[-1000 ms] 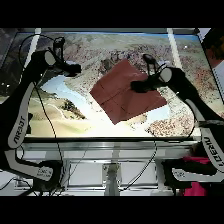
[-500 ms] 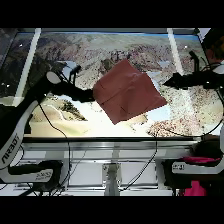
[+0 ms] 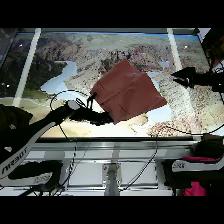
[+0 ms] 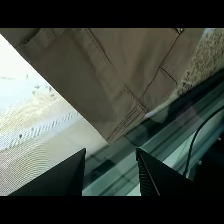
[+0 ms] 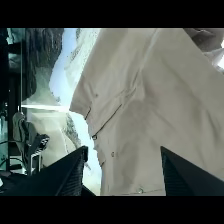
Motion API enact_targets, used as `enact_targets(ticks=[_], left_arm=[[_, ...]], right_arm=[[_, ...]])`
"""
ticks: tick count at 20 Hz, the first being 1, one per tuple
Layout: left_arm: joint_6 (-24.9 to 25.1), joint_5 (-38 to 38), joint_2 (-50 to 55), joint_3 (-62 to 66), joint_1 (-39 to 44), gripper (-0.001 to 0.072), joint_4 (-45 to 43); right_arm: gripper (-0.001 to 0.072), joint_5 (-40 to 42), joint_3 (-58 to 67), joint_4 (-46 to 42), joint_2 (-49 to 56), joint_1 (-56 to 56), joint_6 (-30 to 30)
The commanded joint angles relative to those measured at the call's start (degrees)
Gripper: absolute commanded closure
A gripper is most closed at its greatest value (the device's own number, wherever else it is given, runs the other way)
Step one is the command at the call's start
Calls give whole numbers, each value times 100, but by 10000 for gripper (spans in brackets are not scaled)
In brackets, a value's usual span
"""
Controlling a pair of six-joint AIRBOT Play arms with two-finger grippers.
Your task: Fold the clothes and pants, and hang the long-sleeved shirts on hangers.
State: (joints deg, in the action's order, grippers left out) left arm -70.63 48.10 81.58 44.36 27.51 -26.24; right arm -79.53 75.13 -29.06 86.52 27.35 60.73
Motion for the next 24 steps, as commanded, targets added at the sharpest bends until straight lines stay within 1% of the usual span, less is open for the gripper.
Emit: enact_targets(ticks=[1, 3, 5, 11, 14, 15, 16, 17, 18, 20, 21, 22, 24], left_arm=[[-310, -638, 46, -94, 184, 329, 146], [-308, -935, 85, -92, 190, 329, 376], [-306, -1228, 208, -92, 192, 329, 903], [-275, -1303, 584, -87, 214, 334, 1910], [-22, -1322, 627, -83, 214, 346, 2341], [-22, -1320, 656, -72, 214, 370, 2446], [-22, -1322, 678, -66, 214, 480, 2586], [59, -1322, 680, -66, 214, 628, 2708], [286, -1322, 680, -63, 214, 697, 2833], [857, -1322, 675, -63, 149, 698, 2855], [1027, -1325, 667, -66, 72, 699, 2780], [1067, -1322, 640, -66, -52, 700, 2612], [1040, -1318, 501, -66, -367, 701, 1952]], right_arm=[[182, 70, 4, 35, 7, -262, 24], [182, 70, 4, -7, 7, -448, 22], [182, 72, 4, -35, 7, -612, 22], [182, 90, 9, -153, 4, -776, 24], [182, 118, 9, -358, 4, -776, 24], [183, 131, 9, -439, 4, -776, 22], [187, 162, 9, -540, 4, -776, 24], [198, 179, 9, -638, 4, -776, 24], [232, 197, 9, -761, 4, -776, 24], [236, 201, 9, -1123, 4, -776, 24], [250, 199, 9, -1333, 4, -776, 24], [268, 199, 9, -1552, 4, -774, 24], [264, 195, 9, -1919, 4, -776, 31]])
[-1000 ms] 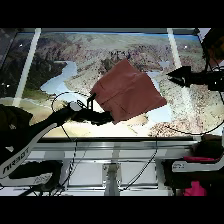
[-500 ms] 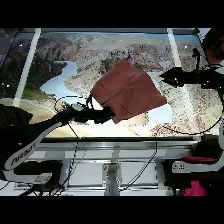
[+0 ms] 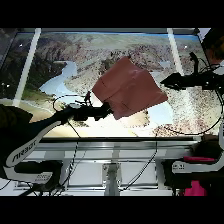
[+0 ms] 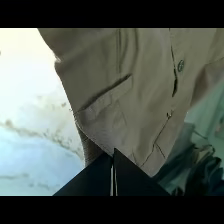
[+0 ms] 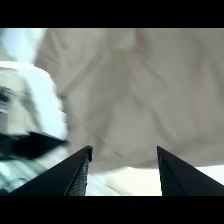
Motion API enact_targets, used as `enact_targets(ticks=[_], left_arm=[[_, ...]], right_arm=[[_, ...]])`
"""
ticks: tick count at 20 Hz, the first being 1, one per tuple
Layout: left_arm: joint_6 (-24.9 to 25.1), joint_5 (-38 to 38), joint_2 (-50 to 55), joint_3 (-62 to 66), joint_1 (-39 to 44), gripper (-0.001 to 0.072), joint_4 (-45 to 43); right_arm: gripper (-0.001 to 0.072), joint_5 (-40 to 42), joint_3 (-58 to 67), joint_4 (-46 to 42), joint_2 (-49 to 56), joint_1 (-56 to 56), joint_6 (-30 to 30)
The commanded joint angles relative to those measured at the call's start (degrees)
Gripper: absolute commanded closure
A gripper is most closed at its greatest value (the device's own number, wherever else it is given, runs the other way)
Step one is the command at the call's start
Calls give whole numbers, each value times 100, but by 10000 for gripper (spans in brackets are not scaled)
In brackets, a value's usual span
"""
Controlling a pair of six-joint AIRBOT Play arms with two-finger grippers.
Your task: Fold the clothes and pants, and hang the long-sleeved shirts on hangers.
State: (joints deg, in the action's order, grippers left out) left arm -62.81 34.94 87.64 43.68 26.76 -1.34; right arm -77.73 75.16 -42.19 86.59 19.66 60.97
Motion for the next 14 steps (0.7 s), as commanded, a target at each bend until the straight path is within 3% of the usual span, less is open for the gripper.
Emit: enact_targets(ticks=[1, 4, 6, 10, 14], left_arm=[[68, 0, -219, 2, -457, 701, -1025], [-907, 55, -647, 2, -968, 701, -2841], [-1204, 181, -848, 4, -1255, 701, -3633], [-1198, 420, -949, 4, -1703, 700, -4035], [-1193, 638, -946, 2, -1893, 698, -4068]], right_arm=[[263, 28, 7, -782, -2, -7, 20], [263, 179, 0, -1185, 66, -7, 411], [264, 101, -7, -1150, 216, -9, 664], [265, -597, -7, -715, 688, -188, 756], [265, -898, -9, -977, 1152, -737, 782]])
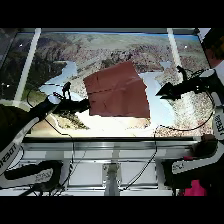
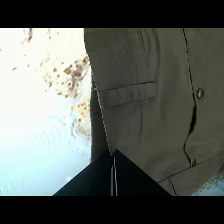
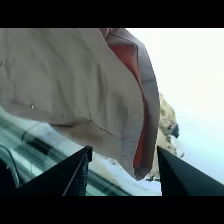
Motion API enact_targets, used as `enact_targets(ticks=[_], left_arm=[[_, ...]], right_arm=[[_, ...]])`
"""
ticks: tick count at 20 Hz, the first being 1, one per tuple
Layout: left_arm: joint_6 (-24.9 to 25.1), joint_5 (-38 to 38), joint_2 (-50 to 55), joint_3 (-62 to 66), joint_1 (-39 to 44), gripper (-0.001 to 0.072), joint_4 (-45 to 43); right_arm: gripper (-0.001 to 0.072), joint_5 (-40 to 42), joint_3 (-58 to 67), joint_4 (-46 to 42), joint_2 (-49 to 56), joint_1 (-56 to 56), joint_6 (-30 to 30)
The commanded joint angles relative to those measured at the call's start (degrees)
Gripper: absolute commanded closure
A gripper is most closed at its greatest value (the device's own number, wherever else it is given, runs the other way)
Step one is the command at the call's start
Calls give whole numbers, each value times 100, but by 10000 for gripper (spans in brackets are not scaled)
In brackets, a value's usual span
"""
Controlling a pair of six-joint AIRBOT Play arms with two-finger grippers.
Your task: Fold the clothes and pants, and hang the long-sleeved shirts on hangers.
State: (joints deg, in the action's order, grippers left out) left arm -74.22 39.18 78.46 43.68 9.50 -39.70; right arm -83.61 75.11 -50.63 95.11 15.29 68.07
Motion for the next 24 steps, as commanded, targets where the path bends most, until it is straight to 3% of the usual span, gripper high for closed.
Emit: enact_targets(ticks=[1, 7, 15, 16, 17, 18, 19, 20, 21, 24], left_arm=[[-35, 350, -28, 2, -170, 698, -232], [-37, 485, -28, 2, -170, 696, -229], [-37, 629, -24, 2, -168, 696, -227], [-35, 688, -24, 2, -168, 679, -229], [-4, 702, -24, 2, -168, 611, -232], [122, 719, -24, 2, -168, 464, -232], [271, 763, -24, 2, -175, 371, -232], [448, 857, -24, 2, -175, 342, -232], [562, 1025, -24, 2, -175, 342, -232], [957, 1700, -24, -2, -175, 342, -229]], right_arm=[[265, -391, -4, -240, 385, -404, 155], [265, -717, -538, -140, 466, -643, 437], [305, -673, -804, 249, 466, -686, 387], [306, -651, -815, 234, 466, -739, 385], [306, -588, -824, 219, 470, -802, 374], [306, -520, -822, 216, 470, -870, 306], [307, -476, -822, 214, 470, -927, 280], [314, -457, -822, 212, 470, -970, 280], [344, -437, -822, 212, 470, -986, 280], [344, -345, -822, 87, 470, -979, 280]])
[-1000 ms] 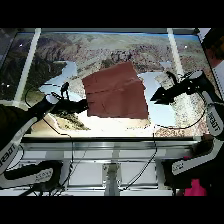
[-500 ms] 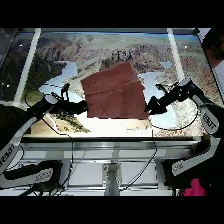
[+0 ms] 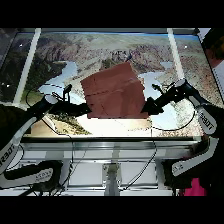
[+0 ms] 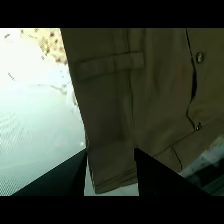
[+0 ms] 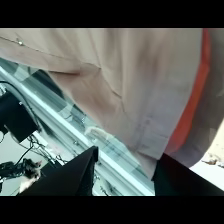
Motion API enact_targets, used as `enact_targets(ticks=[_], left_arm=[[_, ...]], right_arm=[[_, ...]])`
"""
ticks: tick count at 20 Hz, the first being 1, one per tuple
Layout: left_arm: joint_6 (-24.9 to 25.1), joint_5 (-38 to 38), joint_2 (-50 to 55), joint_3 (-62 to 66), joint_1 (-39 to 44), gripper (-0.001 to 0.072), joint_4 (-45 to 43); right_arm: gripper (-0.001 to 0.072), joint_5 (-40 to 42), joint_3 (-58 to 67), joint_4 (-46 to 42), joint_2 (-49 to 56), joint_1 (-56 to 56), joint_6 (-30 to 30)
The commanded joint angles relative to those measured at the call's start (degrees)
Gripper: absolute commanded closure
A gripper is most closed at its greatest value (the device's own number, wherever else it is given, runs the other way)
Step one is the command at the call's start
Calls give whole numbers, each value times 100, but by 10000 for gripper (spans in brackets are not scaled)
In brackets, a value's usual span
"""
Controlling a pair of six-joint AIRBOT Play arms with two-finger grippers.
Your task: Fold the clothes and pants, and hang the long-sleeved shirts on hangers.
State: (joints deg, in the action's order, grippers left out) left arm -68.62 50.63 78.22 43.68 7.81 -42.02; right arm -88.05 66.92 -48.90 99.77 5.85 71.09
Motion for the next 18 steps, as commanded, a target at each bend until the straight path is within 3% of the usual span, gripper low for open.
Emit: enact_targets(ticks=[1, 8, 9, 10, 11, 12, 15, 18], left_arm=[[393, 616, 0, -7, -4, 343, 2], [393, 754, 2, -9, 20, 346, 96], [396, 750, 4, -9, 20, 352, 155], [396, 750, 17, -9, 20, 368, 256], [400, 750, 44, -9, 24, 494, 396], [417, 752, 79, -9, 33, 691, 529], [765, 748, 17, 46, 7, 700, 931], [761, 658, -219, 634, -155, 700, 1526]], right_arm=[[344, 105, -2, -81, 4, -35, -22], [363, 111, -2, 26, 2, -42, -42], [488, 111, -2, 90, 2, -42, -129], [546, 125, -2, 136, 2, -42, -140], [557, 146, -2, 164, 0, -42, -140], [702, 144, 0, 179, -2, -42, -149], [702, 4, 22, 343, -63, 26, -160], [702, 236, 48, 1449, -413, 240, -280]])
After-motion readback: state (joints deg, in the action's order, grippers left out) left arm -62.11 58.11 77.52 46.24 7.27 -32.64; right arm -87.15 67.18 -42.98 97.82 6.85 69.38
